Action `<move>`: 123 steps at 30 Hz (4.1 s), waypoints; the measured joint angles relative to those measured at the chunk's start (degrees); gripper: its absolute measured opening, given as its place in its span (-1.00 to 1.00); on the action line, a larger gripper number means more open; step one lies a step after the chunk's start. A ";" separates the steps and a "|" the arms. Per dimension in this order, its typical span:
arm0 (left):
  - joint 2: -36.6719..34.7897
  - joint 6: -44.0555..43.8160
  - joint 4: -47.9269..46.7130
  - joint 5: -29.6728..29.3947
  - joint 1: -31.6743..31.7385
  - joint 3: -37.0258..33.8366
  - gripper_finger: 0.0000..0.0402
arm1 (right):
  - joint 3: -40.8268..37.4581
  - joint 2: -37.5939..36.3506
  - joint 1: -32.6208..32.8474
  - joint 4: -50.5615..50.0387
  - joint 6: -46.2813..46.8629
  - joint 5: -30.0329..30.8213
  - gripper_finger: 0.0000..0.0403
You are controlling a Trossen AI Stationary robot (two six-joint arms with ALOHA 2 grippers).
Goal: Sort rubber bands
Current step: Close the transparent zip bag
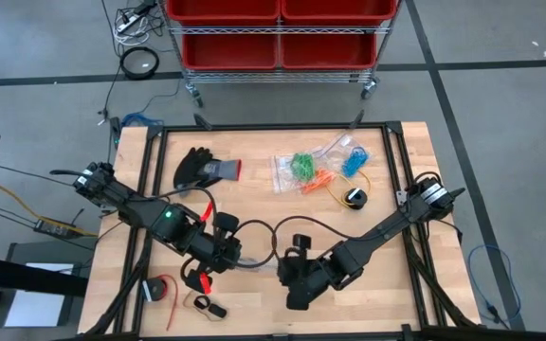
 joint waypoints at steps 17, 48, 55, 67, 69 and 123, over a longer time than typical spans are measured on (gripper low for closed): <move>0.00 -0.83 -0.31 -0.09 -0.09 0.00 -1.00 | -0.01 -1.51 5.29 -2.08 6.82 5.71 -0.79; 1.09 0.88 6.27 1.92 0.00 -0.39 -1.00 | -0.04 4.72 -3.92 33.85 -17.35 0.83 -0.17; 2.30 1.02 6.40 2.57 0.02 -0.42 -1.00 | 0.00 4.69 -4.09 36.10 -20.08 2.53 -0.21; 2.99 2.41 8.94 2.93 0.02 -0.42 -1.00 | 0.00 4.59 -4.07 35.56 -20.29 1.62 -0.52; 2.99 2.41 8.70 3.17 0.02 -0.42 -1.00 | 0.00 4.59 -4.07 35.51 -20.34 2.14 -0.66; 2.95 -0.60 2.19 1.12 -0.15 -0.44 -1.00 | -0.08 0.90 -1.01 27.43 -15.02 4.21 -0.28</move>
